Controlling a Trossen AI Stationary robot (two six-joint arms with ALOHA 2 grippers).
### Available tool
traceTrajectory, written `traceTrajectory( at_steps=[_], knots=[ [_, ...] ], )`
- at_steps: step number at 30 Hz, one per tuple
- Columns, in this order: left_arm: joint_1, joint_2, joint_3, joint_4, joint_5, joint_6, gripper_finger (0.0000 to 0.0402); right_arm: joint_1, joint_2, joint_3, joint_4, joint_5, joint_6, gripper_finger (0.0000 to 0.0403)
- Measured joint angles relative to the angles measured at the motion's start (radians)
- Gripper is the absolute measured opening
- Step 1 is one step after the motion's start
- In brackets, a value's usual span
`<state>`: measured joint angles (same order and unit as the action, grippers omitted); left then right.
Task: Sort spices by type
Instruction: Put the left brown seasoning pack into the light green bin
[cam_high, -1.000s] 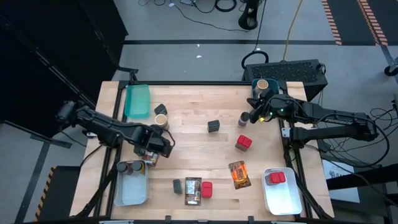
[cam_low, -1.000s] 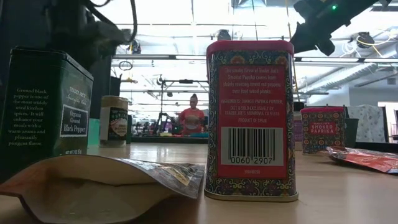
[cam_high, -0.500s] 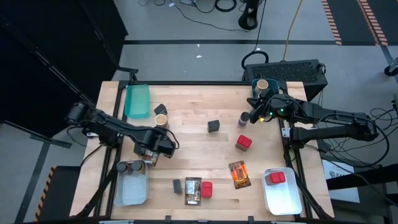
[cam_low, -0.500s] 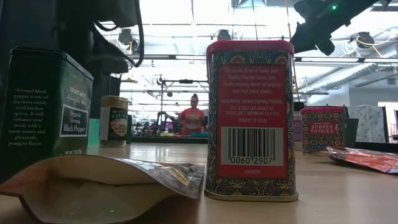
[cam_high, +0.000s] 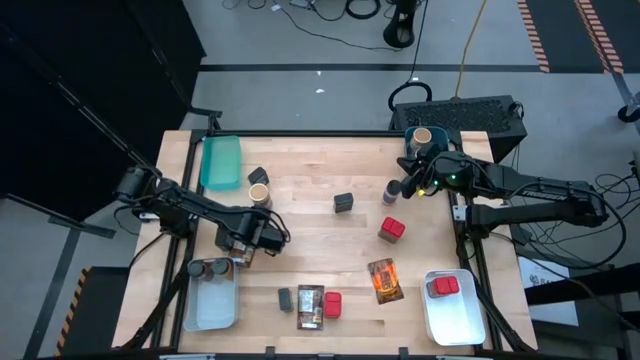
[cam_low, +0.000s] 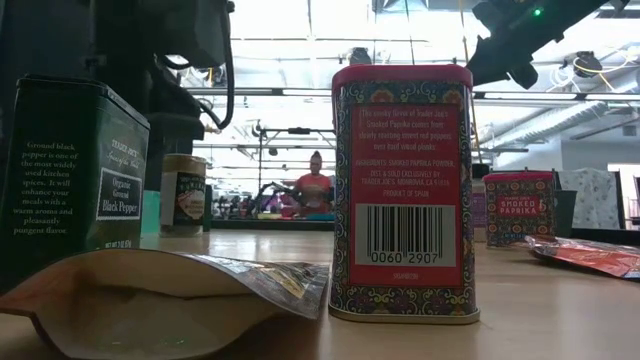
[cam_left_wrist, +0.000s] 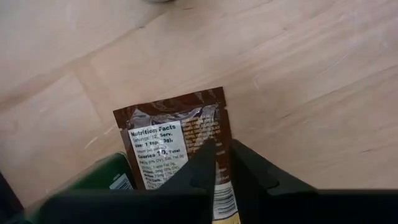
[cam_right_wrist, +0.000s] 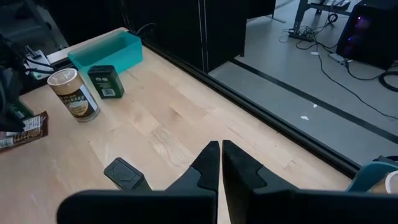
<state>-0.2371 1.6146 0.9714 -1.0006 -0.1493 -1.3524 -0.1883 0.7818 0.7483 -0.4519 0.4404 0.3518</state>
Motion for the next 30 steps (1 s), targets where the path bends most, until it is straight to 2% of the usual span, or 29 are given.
traceTrajectory(
  at_steps=[4, 8, 17, 21, 24, 30],
  knots=[
    [-0.001, 0.000, 0.000, -0.002, 0.000, -0.002, 0.0087, 0.000, 0.000, 0.000, 0.000, 0.000, -0.002, 0.0000],
    [0.001, 0.003, -0.001, -0.002, -0.008, -0.003, 0.0106, 0.000, 0.000, 0.000, 0.000, 0.000, -0.002, 0.0000],
    [0.001, 0.003, -0.054, 0.009, -0.006, -0.056, 0.0109, 0.000, 0.000, 0.000, -0.001, 0.000, -0.002, 0.0000],
    [0.001, 0.003, -0.071, 0.071, 0.000, -0.056, 0.0109, 0.000, 0.000, 0.000, -0.001, 0.000, -0.002, 0.0000],
    [0.000, 0.003, -0.103, 0.133, 0.042, -0.055, 0.0109, 0.000, 0.000, 0.000, -0.001, 0.000, -0.002, 0.0000],
    [0.000, 0.003, -0.113, 0.121, 0.045, -0.055, 0.0109, 0.000, 0.000, 0.000, -0.002, 0.000, -0.002, 0.0000]
  ],
)
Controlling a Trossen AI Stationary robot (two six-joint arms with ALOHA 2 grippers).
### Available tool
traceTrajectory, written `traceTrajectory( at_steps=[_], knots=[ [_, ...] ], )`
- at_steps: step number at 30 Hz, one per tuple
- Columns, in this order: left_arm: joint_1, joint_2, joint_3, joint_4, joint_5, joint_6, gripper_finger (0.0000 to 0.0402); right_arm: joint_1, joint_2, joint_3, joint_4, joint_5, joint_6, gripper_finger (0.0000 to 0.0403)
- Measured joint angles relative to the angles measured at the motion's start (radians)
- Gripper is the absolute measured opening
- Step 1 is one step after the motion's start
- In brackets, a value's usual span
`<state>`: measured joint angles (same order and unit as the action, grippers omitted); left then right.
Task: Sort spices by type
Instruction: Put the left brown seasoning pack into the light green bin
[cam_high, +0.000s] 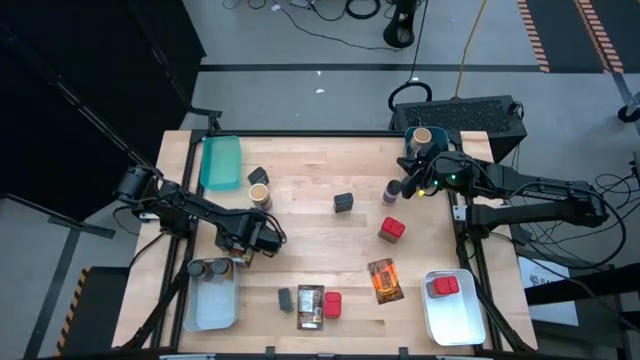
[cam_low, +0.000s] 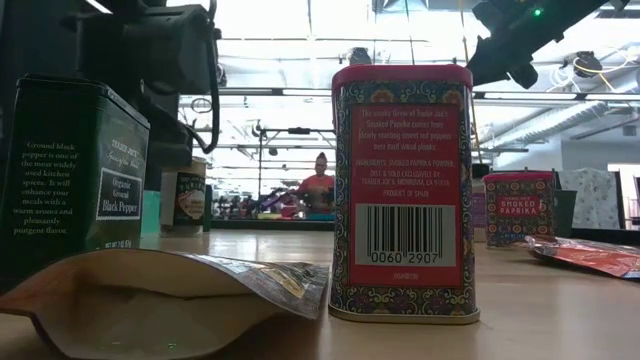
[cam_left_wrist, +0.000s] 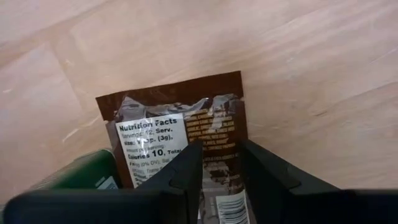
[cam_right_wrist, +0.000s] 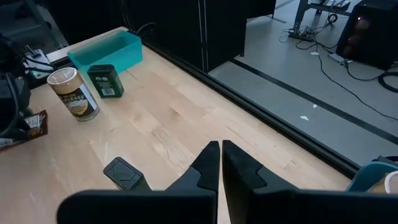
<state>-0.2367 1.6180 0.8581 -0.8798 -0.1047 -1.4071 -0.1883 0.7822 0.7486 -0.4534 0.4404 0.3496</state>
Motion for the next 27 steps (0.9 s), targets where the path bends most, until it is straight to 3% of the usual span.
traceTrajectory(
  at_steps=[27],
  knots=[
    [0.000, 0.068, 0.004, 0.064, -0.024, 0.053, 0.0109, 0.000, 0.001, 0.000, -0.007, 0.000, -0.002, 0.0000]
  ],
)
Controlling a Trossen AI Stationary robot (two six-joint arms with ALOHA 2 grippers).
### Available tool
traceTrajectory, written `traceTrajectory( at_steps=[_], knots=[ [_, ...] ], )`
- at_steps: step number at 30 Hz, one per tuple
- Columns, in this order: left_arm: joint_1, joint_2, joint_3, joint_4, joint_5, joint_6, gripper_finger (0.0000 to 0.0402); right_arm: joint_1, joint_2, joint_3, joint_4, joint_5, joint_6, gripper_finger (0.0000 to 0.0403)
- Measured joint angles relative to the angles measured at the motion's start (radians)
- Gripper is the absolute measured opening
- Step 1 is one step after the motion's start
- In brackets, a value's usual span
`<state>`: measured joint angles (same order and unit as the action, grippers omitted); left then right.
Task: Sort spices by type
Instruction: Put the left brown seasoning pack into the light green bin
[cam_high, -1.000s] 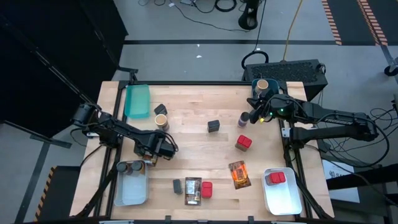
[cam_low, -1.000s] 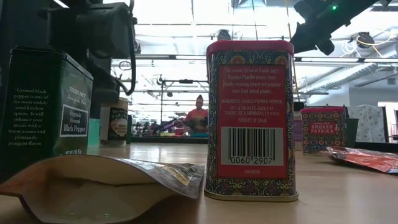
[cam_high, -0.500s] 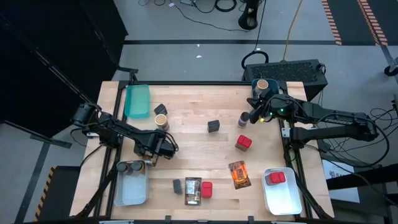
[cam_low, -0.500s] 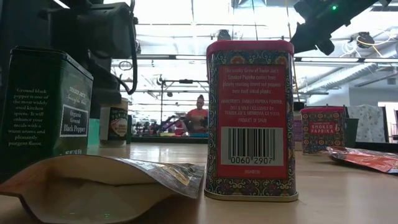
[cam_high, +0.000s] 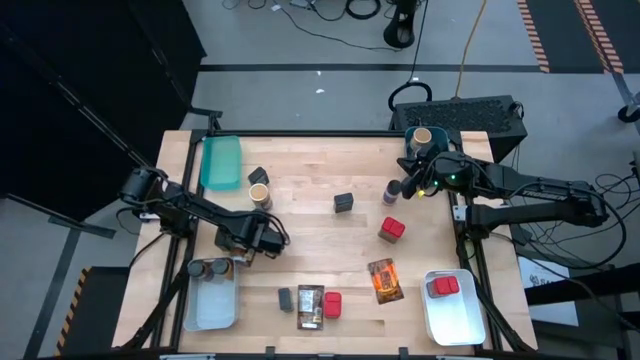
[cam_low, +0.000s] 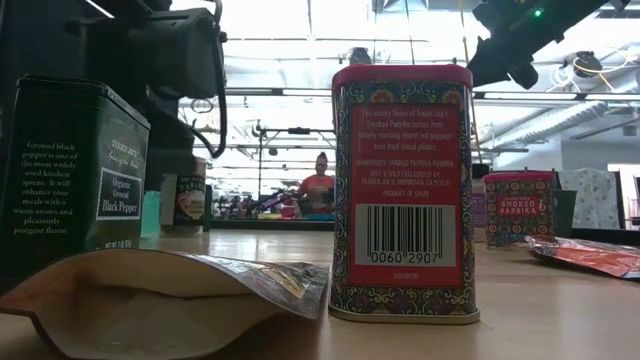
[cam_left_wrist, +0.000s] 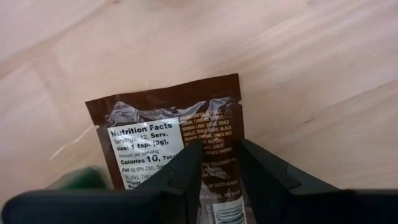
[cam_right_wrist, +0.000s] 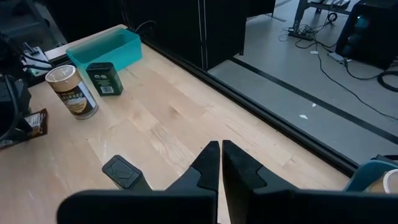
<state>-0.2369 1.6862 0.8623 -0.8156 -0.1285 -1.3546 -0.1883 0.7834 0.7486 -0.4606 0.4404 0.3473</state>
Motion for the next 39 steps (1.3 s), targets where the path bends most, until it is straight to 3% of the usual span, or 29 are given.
traceTrajectory(
  at_steps=[11, 19, 25, 30, 39],
  knots=[
    [-0.001, 0.002, -0.001, 0.020, 0.003, 0.016, 0.0113, 0.000, 0.000, 0.000, -0.004, 0.000, -0.019, 0.0000],
    [-0.001, 0.003, -0.001, 0.019, 0.011, 0.015, 0.0165, 0.000, 0.000, 0.000, -0.005, 0.000, -0.019, 0.0000],
    [-0.002, 0.004, -0.002, 0.017, -0.011, 0.002, 0.0170, 0.000, 0.000, 0.000, -0.008, 0.000, -0.019, 0.0000],
    [-0.002, 0.004, -0.002, 0.021, -0.015, 0.002, 0.0141, 0.000, 0.000, 0.000, -0.009, 0.000, -0.020, 0.0000],
    [-0.002, 0.004, -0.003, 0.021, -0.026, 0.033, 0.0035, 0.000, 0.000, 0.000, -0.009, 0.000, -0.024, 0.0000]
  ],
)
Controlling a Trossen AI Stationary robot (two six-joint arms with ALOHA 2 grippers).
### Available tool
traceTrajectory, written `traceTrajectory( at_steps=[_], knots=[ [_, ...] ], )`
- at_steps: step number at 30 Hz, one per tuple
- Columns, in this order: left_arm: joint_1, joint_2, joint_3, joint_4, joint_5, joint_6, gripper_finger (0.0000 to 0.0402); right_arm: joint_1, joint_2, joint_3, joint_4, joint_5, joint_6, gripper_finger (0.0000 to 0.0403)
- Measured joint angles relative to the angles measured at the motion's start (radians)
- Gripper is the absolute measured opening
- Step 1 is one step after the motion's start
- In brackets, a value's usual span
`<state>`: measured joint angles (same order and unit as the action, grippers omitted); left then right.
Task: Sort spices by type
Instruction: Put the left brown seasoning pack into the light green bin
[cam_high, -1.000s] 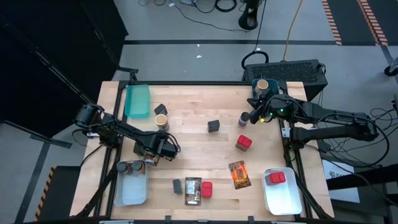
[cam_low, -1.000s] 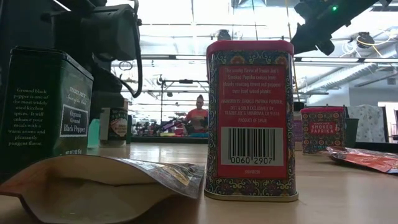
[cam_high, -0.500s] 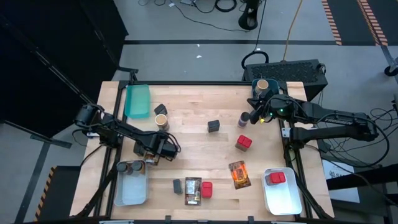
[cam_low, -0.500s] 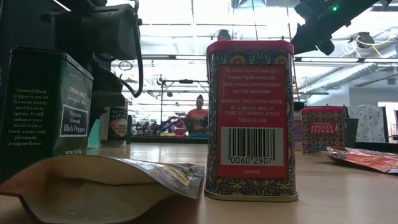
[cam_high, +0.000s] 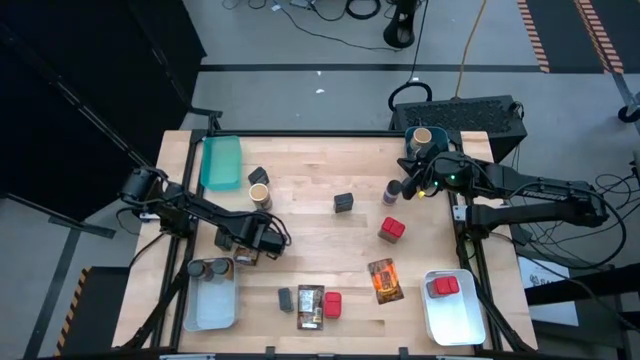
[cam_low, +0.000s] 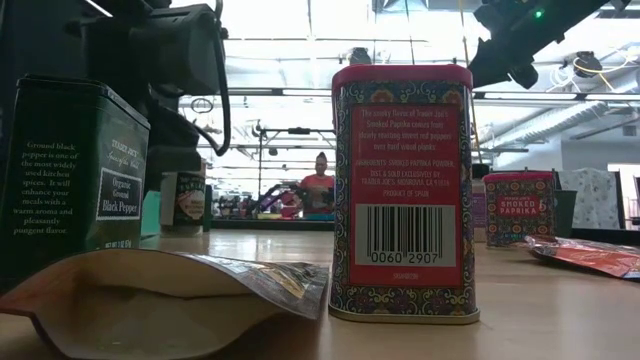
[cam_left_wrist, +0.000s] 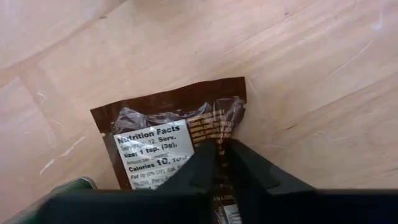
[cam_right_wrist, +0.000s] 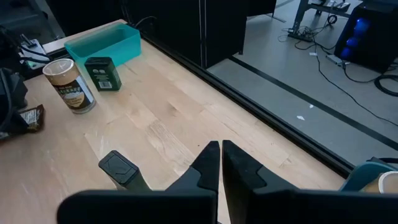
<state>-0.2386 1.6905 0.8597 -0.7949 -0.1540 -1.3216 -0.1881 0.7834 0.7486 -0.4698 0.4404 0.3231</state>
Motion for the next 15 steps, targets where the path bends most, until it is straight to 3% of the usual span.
traceTrajectory(
  at_steps=[3, 9, 15],
  knots=[
    [0.000, -0.001, 0.006, -0.007, 0.005, 0.036, 0.0011, 0.000, 0.000, 0.000, -0.001, 0.000, -0.007, 0.0000],
    [-0.003, -0.038, 0.069, -0.046, 0.084, 0.149, 0.0007, 0.000, 0.000, 0.000, -0.006, 0.000, -0.007, 0.0000],
    [-0.006, -0.145, 0.117, -0.108, 0.092, 0.208, 0.0003, 0.000, 0.000, 0.000, -0.006, 0.000, -0.007, 0.0000]
  ],
)
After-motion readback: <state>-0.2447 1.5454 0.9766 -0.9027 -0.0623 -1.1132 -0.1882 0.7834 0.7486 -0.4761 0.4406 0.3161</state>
